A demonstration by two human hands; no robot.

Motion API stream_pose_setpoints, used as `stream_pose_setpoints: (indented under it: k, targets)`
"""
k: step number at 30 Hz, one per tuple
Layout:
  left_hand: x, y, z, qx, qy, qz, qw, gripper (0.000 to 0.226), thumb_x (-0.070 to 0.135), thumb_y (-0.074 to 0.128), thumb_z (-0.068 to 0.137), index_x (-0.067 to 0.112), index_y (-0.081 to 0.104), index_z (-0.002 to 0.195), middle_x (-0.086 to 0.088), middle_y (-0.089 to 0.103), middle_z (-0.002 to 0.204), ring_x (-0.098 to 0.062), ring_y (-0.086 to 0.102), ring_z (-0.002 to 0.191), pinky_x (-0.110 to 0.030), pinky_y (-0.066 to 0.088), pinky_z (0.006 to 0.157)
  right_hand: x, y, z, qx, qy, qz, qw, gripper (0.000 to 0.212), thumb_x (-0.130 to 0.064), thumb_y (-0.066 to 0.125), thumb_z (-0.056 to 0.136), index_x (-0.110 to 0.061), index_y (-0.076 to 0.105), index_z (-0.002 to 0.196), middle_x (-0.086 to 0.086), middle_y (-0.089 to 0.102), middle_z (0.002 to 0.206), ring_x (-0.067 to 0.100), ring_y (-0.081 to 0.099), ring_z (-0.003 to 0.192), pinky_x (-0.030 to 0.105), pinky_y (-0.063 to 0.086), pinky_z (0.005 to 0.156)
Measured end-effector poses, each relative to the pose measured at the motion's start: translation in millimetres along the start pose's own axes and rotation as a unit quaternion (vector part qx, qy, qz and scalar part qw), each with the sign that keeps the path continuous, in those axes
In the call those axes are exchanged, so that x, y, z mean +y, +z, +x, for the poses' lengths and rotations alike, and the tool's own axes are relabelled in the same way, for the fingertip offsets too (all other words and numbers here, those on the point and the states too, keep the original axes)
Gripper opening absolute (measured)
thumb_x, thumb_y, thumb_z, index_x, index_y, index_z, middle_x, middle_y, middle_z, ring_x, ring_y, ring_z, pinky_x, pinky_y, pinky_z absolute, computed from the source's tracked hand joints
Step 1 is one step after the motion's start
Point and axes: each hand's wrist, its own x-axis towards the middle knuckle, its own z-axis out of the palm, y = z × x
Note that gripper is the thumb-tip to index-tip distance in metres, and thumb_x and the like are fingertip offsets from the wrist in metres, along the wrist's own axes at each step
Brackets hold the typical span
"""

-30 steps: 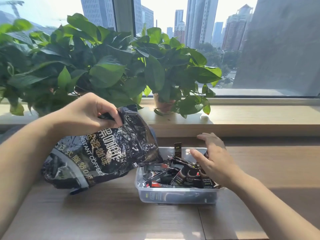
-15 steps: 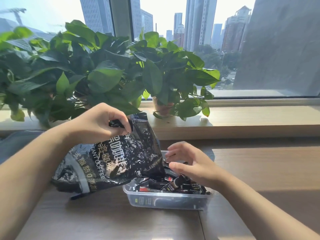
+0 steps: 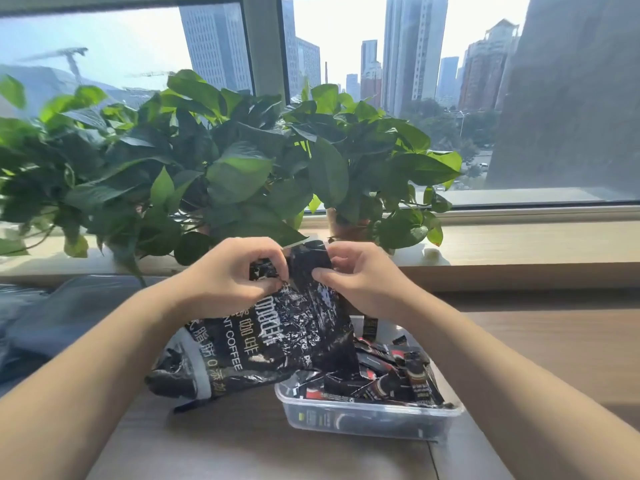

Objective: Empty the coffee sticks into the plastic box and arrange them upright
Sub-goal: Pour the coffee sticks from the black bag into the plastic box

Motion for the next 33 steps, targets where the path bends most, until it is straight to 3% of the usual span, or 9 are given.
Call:
stream_pose_setpoints:
  k: [3,7,12,16,18,21,23,28,33]
  targets:
    - [-14.0,-11.8,-22.4,0.036,-0.019,0.015,0.999,0.024,0.008,0.079,0.081,0.029,0.067,0.083,0.014,0.061,0.13,-0.002,0.052,0.127,-0.031,0.039,0.107,5.2,5.6,0.0,0.014,-0.009,0.012,1.0,0.008,-0.01,0.064,0.096,-0.008,0.071,0.101,0.015,0.076,0.09,0.01,0.057,0.068,0.028,0.047,0.069]
    - [-50.2,-22.2,-80.0,0.168,-0.144,0.003,0.975,0.038,0.021,0.086,0.072,0.027,0.057,0.096,0.014,0.055,0.139,-0.006,0.053,0.127,-0.038,0.039,0.11,11.1,10.4,-1.4,0.021,-0.018,0.025,0.999,0.01,-0.01,0.064,0.097,-0.012,0.069,0.105,0.003,0.077,0.096,0.02,0.07,0.089,0.039,0.055,0.09]
    - [-84.7,4.2,-144.4,0.325,-0.347,-0.223,0.851,0.081,0.029,0.089,0.066,0.026,0.038,0.129,-0.004,0.044,0.146,-0.017,0.045,0.135,-0.038,0.035,0.114,11.5,10.3,3.9,0.07,-0.009,-0.016,0.997,0.043,-0.015,0.072,0.089,-0.037,0.042,0.11,0.005,0.07,0.109,0.017,0.068,0.098,0.04,0.055,0.093]
    - [-95.5,38.2,-160.7,0.292,-0.354,-0.44,0.772,0.063,-0.008,0.062,0.086,0.021,0.038,0.137,-0.022,0.06,0.13,-0.025,0.061,0.115,-0.021,0.059,0.08,7.1,8.0,2.3,0.026,-0.072,-0.079,0.994,0.03,0.001,0.068,0.09,-0.027,0.06,0.098,-0.027,0.062,0.08,0.001,0.042,0.053,0.011,0.039,0.058]
    - [-98.6,45.1,-160.2,0.28,-0.344,-0.478,0.758,0.07,-0.008,0.061,0.078,0.025,0.037,0.135,-0.023,0.062,0.126,-0.031,0.06,0.116,-0.025,0.061,0.077,6.8,6.9,0.9,0.009,-0.083,-0.105,0.991,0.028,0.002,0.066,0.089,-0.024,0.075,0.089,-0.021,0.066,0.068,0.011,0.044,0.049,0.019,0.038,0.05]
    - [-97.6,47.0,-156.6,0.281,-0.342,-0.5,0.744,0.082,0.01,0.086,0.06,0.03,0.041,0.126,-0.02,0.066,0.121,-0.029,0.062,0.116,-0.033,0.062,0.079,10.5,6.8,2.5,-0.002,-0.073,-0.098,0.993,0.033,-0.005,0.067,0.089,-0.036,0.078,0.09,0.006,0.075,0.082,0.04,0.06,0.071,0.043,0.056,0.066]
    - [-95.9,47.5,-156.2,0.297,-0.343,-0.48,0.751,0.078,0.017,0.093,0.059,0.03,0.043,0.118,-0.024,0.066,0.121,-0.027,0.067,0.107,-0.039,0.061,0.08,11.7,8.1,2.6,0.008,-0.065,-0.091,0.994,0.034,-0.008,0.068,0.089,-0.041,0.077,0.092,0.014,0.074,0.082,0.043,0.06,0.073,0.05,0.056,0.069]
    - [-83.5,44.0,-144.4,0.356,-0.328,-0.318,0.815,0.058,-0.011,0.058,0.092,0.033,0.033,0.12,-0.027,0.067,0.112,-0.02,0.073,0.087,-0.036,0.063,0.07,12.0,8.2,-1.5,0.034,-0.033,-0.057,0.997,0.037,-0.003,0.068,0.09,-0.039,0.077,0.088,0.014,0.065,0.065,0.017,0.039,0.051,0.029,0.037,0.05]
    - [-53.4,12.1,-125.5,0.343,-0.235,-0.22,0.882,0.088,-0.006,0.054,0.096,0.062,0.022,0.141,0.02,0.051,0.136,0.015,0.059,0.11,-0.013,0.052,0.089,12.1,3.2,-7.1,0.083,-0.002,-0.024,0.996,0.029,-0.002,0.068,0.09,-0.03,0.079,0.091,-0.004,0.057,0.054,0.015,0.033,0.049,0.019,0.03,0.046]
